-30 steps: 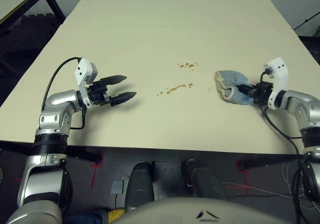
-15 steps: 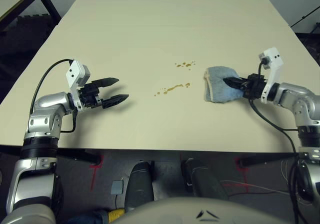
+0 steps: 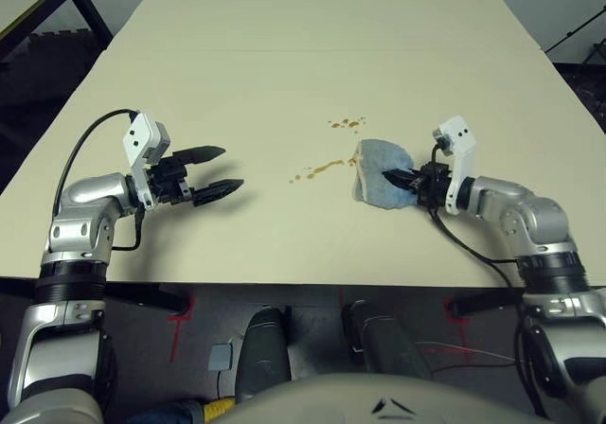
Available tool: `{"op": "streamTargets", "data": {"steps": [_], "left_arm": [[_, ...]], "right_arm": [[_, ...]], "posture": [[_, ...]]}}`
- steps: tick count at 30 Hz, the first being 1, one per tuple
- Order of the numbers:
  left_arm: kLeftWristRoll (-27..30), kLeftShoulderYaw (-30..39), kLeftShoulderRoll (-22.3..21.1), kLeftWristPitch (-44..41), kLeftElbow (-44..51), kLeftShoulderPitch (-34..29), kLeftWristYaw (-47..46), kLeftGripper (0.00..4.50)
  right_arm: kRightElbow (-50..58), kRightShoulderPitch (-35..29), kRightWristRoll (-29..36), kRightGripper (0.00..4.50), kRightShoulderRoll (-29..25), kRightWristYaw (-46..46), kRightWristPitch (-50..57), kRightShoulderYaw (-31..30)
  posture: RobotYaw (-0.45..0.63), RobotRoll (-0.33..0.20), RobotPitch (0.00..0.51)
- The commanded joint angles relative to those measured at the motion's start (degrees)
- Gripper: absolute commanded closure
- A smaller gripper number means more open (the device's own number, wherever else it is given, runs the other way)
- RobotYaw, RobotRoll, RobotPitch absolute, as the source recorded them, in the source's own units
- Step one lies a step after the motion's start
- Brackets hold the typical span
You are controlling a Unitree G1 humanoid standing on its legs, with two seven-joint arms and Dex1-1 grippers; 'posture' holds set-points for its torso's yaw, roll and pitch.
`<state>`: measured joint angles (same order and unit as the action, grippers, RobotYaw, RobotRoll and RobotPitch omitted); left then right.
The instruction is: Wipe the water off the table with a rag.
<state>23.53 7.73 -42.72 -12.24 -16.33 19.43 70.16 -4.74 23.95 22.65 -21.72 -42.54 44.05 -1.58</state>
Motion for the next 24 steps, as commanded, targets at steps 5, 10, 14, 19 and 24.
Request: {"op": "streamTargets", "data": {"steps": [5,10,14,19,24], "left_arm": [[-0.43,0.06,-0.3,0.09,1.06,-1.04,-0.56,0.0],[-0.36,0.29,-0.55,-0.08,1.4,-1.44,-0.72,0.0],[-0.75,0.58,-1.22,0.26,1.13,-1.94,-0.78,0.0],[-0.78,0.78,-1.95,0.57,1.09,-2.76,-0.8,0.0],[-0.78,1.13,-2.26,0.63,1.02,-3.0,-1.08,0.0]], "right_arm": [[-2.85,0.42,-3.11,4.49,5.32,-0.8,0.62,-9.37],[-7.56,4.03,-5.56,4.49,8.92,-1.77,-1.45,-12.86],[-10.96,6.36,-7.34,4.49,11.34,-2.6,-3.04,-14.97],[-14.18,8.74,-9.76,4.49,13.58,-3.71,-4.54,-17.29],[-15.79,9.95,-11.51,4.49,15.63,-4.68,-5.52,-19.11]], "posture": [[-0.12,0.0,0.116],[-0.12,0.0,0.119],[-0.11,0.0,0.12],[-0.1,0.0,0.125],[-0.1,0.0,0.13]]}}
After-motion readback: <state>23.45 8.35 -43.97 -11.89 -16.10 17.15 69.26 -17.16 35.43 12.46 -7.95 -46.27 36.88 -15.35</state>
